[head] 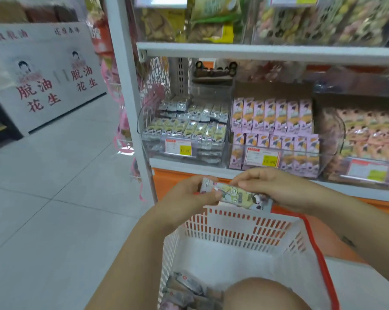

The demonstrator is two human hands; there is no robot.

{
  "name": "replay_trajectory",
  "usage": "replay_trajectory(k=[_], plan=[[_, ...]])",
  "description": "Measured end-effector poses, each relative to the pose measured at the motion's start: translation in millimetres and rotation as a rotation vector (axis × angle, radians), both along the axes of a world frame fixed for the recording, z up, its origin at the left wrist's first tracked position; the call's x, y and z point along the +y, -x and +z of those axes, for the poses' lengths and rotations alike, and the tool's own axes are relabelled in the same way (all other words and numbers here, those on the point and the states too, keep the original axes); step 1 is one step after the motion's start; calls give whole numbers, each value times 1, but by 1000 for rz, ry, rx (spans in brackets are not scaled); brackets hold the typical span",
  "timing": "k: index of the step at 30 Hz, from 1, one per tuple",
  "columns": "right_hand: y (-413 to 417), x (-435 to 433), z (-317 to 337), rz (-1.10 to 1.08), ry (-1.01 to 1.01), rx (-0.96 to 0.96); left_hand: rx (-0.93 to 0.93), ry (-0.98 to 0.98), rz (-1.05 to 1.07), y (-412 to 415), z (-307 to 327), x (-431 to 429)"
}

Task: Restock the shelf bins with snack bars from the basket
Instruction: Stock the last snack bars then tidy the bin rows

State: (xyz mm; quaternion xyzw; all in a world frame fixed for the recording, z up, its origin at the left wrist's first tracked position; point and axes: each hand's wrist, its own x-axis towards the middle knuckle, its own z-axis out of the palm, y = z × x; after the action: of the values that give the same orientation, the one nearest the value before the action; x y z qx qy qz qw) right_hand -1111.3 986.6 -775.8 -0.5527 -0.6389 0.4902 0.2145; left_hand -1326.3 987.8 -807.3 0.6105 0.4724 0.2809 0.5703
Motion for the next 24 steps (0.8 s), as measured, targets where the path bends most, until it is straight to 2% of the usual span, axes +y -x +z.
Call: replay_trajectory(k=[4, 8, 11, 14, 18, 22, 24], plan=[[25, -10, 23, 108, -318, -197, -295, 53, 203, 11, 5, 9], [57, -6, 26, 168, -602, -501, -437, 53, 374, 17, 1, 30], [74, 4, 20, 202, -721, -595, -550, 58, 479, 25, 1, 48], [92, 17, 13, 187, -748, -622, -606, 23, 545, 31, 11, 66], [103, 51, 13, 90, -808, -556, -565, -127, 594, 31, 26, 95], [107, 107, 17, -31, -812, -437, -260, -429, 675, 27, 16, 129], [107, 145, 19, -120, -804, -451, -26, -533, 747, 28, 0, 143]])
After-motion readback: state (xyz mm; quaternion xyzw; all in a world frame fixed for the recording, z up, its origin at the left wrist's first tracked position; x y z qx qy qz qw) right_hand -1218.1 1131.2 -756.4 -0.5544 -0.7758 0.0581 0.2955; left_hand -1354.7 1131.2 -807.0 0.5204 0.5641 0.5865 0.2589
